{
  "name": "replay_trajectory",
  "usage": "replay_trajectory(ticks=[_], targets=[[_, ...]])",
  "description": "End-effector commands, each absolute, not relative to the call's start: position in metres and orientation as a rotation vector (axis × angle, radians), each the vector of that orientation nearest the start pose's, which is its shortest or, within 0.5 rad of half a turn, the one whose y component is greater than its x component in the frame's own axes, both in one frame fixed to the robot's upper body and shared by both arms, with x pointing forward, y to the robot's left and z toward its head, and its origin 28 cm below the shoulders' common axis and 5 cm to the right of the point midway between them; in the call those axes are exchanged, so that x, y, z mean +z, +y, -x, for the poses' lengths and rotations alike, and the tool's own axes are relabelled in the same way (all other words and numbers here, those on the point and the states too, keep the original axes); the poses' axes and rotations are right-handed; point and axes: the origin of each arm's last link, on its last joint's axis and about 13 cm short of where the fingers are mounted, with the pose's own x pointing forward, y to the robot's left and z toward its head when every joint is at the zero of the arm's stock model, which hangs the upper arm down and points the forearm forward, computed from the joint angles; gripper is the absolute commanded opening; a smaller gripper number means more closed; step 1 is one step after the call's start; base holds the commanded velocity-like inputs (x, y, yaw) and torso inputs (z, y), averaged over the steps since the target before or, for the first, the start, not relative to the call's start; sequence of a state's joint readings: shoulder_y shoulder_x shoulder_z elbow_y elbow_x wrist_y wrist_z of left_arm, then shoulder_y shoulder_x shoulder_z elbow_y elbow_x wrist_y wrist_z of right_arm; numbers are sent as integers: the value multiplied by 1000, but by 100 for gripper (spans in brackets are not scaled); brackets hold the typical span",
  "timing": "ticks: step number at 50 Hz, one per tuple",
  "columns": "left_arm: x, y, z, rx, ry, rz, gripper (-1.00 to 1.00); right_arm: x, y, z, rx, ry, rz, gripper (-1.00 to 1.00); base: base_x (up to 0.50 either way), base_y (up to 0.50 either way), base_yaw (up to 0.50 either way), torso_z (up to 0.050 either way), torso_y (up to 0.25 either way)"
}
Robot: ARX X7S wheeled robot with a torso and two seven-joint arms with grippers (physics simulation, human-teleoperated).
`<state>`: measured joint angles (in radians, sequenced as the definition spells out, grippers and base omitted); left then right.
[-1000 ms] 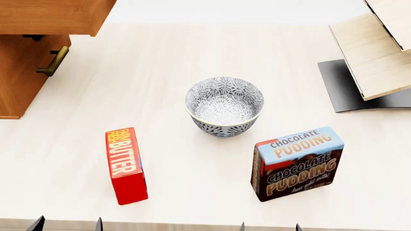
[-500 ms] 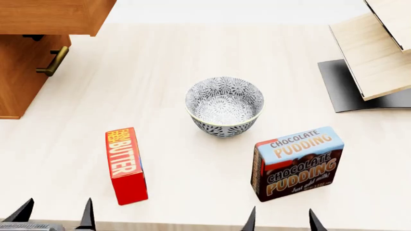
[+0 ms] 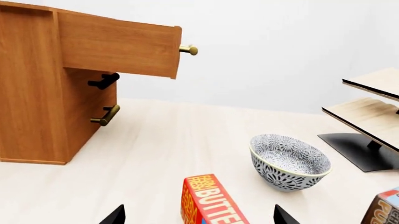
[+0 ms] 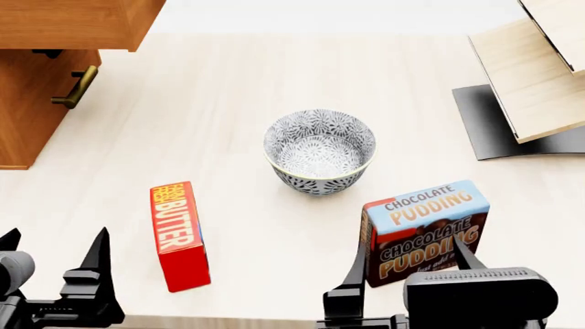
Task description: Close the top drawer of the cabinet.
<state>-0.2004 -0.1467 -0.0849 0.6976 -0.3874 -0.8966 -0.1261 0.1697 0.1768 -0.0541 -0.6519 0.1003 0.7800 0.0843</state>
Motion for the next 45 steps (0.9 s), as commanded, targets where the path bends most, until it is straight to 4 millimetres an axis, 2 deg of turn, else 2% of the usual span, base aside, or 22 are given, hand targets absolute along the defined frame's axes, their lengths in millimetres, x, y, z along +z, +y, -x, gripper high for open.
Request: replay_trajectory(ticks=[1,5,19,45], targets=[[145,224,-208,-75,0,105,100,133,-114,-212,49,-43,95,100,0,0,0,0,0],[143,225,-208,-71,1,105,100,133,-114,-212,55,-62,97,100,0,104,0,0,0],[143,225,-209,-59,-4,98,100,136,-114,-213,51,-97,116,100,5,500,0,0,0],[140,226,-210,-47,-16,99,100,131,-115,-213,44,-101,136,100,7,500,0,0,0]])
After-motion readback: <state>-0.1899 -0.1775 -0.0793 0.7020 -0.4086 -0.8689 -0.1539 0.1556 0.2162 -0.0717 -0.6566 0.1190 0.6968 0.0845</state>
